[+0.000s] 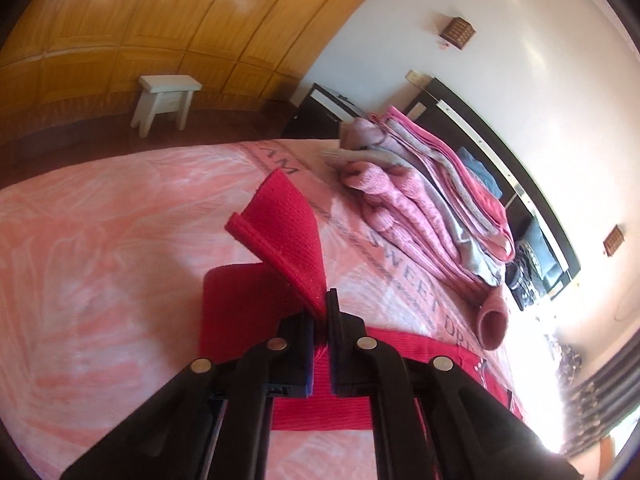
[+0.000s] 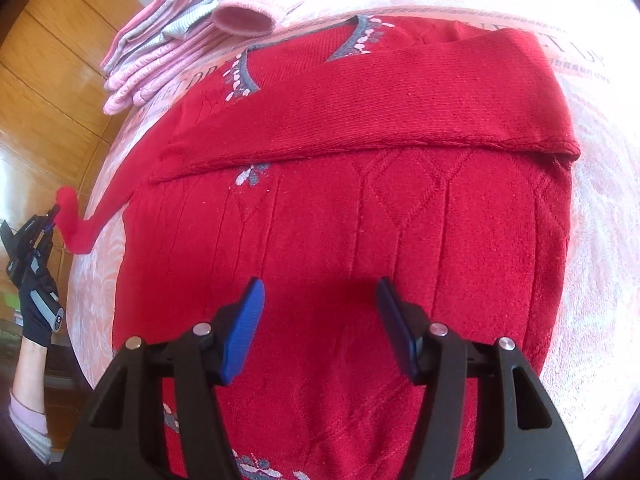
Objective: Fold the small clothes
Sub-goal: 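Fold the gripped sleeve across the sweater body with the left tool, release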
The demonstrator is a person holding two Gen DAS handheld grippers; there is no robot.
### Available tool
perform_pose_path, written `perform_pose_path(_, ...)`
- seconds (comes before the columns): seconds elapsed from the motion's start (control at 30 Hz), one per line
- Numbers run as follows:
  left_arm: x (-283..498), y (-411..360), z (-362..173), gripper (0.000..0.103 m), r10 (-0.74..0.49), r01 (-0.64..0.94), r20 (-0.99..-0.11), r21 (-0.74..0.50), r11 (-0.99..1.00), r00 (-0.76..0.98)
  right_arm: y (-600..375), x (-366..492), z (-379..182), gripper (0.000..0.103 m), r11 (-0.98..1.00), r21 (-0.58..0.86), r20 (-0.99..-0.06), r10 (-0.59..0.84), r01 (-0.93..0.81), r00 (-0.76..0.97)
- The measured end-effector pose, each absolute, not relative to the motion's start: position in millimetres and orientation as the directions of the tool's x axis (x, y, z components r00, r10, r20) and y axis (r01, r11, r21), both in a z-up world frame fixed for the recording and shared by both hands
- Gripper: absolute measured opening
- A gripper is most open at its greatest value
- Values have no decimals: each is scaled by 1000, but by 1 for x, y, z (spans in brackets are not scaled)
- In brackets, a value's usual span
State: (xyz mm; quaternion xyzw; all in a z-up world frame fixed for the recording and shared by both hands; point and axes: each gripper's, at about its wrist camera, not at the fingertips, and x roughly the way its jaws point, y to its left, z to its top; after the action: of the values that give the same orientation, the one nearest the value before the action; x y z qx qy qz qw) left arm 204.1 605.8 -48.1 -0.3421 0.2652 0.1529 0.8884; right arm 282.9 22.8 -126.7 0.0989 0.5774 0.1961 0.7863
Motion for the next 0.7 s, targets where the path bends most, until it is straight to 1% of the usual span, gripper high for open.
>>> perform_pose_path(0.4, 272, 458, -36, 5, -73, -272, -551, -518, 811, 832, -24, 277, -128, 58, 887, 427, -847, 461, -178, 266)
perform_pose_path(0.7, 311, 322, -32, 5, -181, -117, -522, -487, 866, 833, -64, 269, -135, 56, 857, 489, -814, 515, -162, 270)
